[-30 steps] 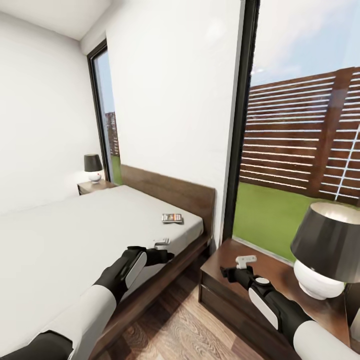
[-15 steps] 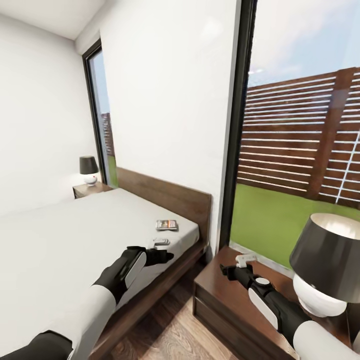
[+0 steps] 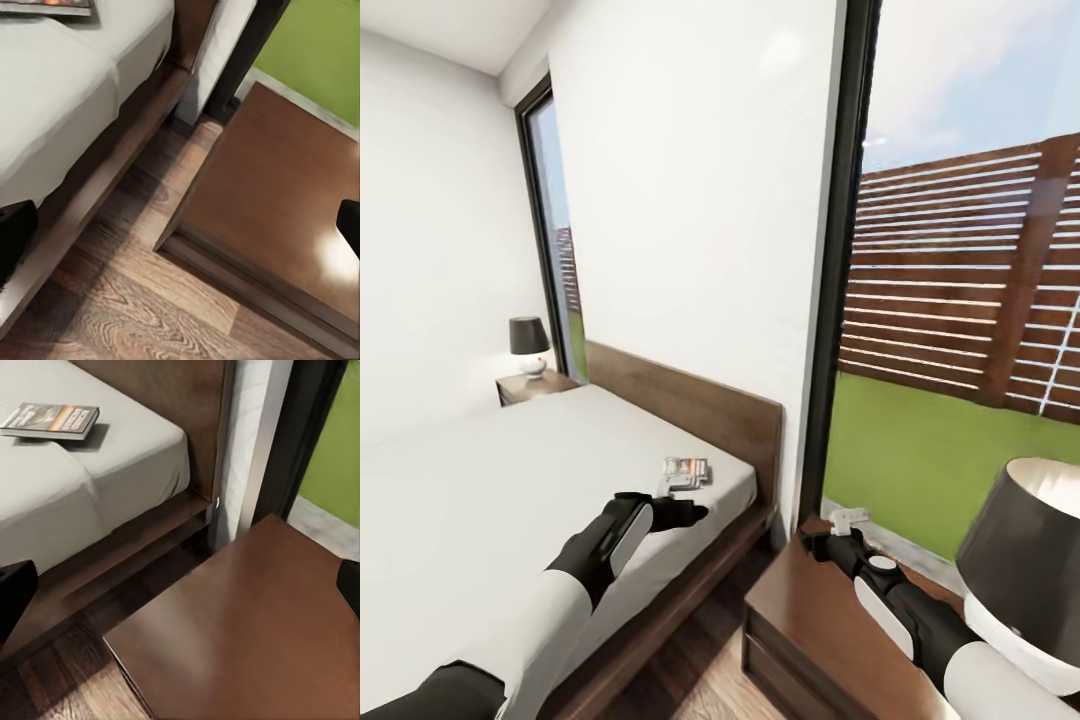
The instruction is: In the bedroom, move the book from the bed onto either nightstand, and place the two sandals side by side next to the bed.
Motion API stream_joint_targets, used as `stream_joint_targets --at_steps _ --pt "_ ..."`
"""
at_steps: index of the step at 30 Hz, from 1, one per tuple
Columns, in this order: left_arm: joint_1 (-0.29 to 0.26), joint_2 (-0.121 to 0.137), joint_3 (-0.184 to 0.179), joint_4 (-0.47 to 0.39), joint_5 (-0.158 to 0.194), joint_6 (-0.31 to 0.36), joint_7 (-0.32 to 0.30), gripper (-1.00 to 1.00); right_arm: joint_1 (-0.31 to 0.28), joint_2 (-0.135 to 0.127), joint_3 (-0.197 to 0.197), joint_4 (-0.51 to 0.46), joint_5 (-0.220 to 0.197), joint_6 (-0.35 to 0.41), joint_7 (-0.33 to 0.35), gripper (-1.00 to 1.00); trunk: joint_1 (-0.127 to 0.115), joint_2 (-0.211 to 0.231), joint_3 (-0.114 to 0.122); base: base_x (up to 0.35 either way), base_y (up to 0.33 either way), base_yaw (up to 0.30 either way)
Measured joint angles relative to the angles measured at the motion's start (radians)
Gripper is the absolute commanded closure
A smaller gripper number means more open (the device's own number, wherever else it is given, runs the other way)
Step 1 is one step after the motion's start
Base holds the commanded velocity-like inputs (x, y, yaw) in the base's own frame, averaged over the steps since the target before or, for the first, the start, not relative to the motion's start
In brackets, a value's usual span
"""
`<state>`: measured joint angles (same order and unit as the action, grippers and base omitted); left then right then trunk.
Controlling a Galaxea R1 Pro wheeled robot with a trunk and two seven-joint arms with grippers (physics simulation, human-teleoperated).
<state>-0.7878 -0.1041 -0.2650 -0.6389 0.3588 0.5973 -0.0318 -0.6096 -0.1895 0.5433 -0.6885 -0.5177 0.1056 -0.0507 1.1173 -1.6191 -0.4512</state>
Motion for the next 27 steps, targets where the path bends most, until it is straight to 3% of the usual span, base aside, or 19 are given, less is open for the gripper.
stream_joint_targets --at_steps 27 --pt "0.0 0.0 0.0 0.0 0.0 0.0 0.0 -1.0 0.0 -0.002 -0.004 0.0 0.0 0.001 0.002 -1.0 -0.104 0.189 0.085 0.316 0.0 0.0"
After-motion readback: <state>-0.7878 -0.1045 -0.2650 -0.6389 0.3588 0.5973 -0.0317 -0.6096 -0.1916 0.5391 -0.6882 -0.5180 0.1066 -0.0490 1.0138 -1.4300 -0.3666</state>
